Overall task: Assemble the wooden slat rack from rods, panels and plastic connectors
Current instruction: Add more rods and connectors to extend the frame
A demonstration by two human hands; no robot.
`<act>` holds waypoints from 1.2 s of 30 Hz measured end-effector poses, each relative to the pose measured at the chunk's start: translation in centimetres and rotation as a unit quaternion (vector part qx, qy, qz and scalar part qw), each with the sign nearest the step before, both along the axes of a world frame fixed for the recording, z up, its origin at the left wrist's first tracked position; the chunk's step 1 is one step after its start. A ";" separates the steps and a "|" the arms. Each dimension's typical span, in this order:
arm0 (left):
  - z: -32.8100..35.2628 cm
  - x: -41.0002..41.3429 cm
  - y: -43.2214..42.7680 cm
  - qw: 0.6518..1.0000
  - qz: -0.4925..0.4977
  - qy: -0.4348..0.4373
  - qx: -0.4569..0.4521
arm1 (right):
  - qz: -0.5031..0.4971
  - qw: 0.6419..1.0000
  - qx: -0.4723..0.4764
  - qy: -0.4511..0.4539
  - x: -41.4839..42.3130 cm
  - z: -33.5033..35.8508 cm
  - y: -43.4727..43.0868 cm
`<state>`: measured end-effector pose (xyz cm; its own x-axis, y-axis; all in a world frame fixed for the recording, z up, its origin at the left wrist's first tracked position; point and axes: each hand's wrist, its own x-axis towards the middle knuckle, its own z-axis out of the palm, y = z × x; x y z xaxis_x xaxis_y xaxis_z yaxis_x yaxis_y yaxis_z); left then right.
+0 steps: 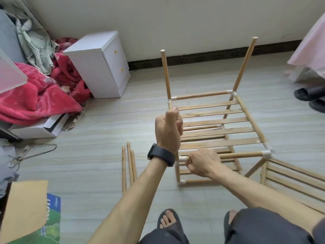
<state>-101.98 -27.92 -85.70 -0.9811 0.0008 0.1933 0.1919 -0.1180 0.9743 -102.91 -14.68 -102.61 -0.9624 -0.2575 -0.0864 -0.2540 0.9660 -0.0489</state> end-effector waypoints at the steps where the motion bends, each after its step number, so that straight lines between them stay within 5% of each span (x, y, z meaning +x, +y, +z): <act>1: -0.1 -0.3 0.2 1.000 -0.004 0.005 0.000 | -0.004 1.000 0.001 0.003 -0.1 -0.2 0.0; 18: -1.1 -1.4 -0.1 0.997 -0.082 -0.005 0.003 | -0.007 1.000 -0.013 -0.020 -0.1 0.1 0.2; 25: -1.0 -1.6 -2.0 0.992 -0.106 0.000 -0.069 | 0.010 0.974 -0.223 -0.045 0.5 2.2 1.8; 29: -5.5 -3.0 -7.4 0.993 0.018 -0.084 -0.077 | 0.003 0.967 -0.250 0.044 -1.2 3.2 2.6; 32: -12.3 -3.8 -11.6 0.964 0.096 -0.183 -0.167 | 0.003 0.984 -0.171 0.057 -3.5 3.5 2.2; 36: -23.3 -3.0 -15.4 0.862 0.062 -0.329 -0.381 | -0.032 0.995 -0.068 -0.072 -5.6 1.2 1.7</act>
